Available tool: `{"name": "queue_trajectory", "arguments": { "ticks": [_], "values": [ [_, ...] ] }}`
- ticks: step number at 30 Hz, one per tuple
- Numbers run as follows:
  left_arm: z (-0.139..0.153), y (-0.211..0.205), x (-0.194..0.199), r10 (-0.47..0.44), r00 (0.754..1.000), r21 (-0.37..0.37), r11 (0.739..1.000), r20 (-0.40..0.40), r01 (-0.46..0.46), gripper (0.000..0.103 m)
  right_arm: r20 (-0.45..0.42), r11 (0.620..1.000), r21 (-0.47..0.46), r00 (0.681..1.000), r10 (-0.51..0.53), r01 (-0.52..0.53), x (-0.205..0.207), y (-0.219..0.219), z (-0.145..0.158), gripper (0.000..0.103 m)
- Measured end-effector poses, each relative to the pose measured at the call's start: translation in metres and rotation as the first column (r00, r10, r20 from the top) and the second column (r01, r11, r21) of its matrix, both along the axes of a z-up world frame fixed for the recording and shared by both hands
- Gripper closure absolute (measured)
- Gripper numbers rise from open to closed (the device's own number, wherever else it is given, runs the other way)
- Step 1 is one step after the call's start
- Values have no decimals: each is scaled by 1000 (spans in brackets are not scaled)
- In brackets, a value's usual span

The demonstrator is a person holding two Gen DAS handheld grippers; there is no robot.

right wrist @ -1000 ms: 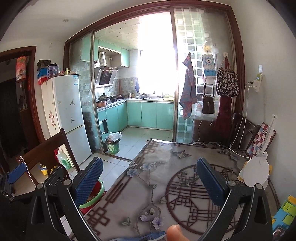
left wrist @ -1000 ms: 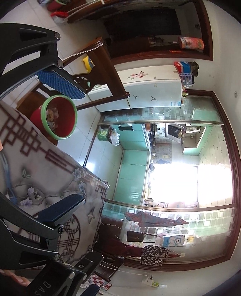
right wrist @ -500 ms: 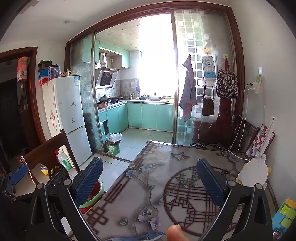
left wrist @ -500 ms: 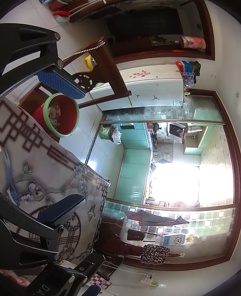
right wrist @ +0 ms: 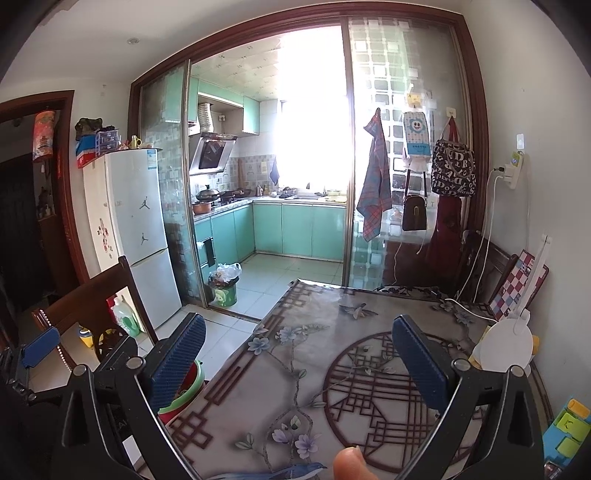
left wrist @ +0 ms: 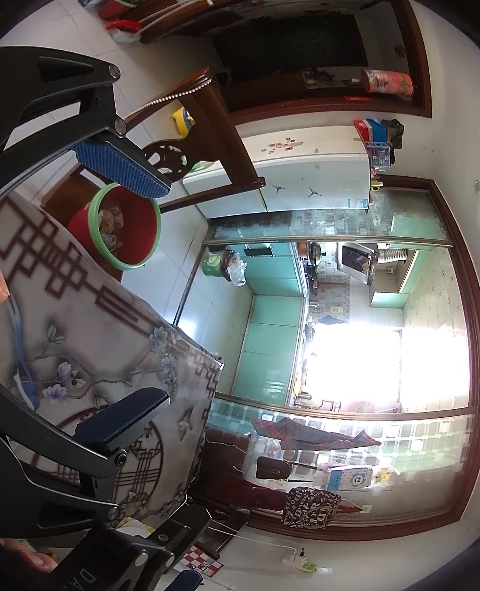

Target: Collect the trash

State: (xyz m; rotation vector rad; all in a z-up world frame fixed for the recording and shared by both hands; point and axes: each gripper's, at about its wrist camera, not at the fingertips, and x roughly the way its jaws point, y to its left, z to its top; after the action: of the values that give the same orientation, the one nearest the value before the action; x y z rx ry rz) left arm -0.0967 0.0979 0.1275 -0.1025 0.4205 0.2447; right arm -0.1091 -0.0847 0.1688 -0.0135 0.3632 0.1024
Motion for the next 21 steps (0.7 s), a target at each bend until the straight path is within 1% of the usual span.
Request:
{"name": "queue_trajectory", "arguments": {
  "ticks": [9, 21],
  "values": [
    [1, -3, 5, -6, 1000, -8, 1000, -6, 6, 0, 1, 1000, -3, 1000, -6, 6, 5, -3, 0, 1],
    [3, -9, 10, -17, 1000, 16, 1000, 4, 17, 0, 3, 1000, -7, 1000, -7, 7, 7, -5, 1, 1]
  ]
}}
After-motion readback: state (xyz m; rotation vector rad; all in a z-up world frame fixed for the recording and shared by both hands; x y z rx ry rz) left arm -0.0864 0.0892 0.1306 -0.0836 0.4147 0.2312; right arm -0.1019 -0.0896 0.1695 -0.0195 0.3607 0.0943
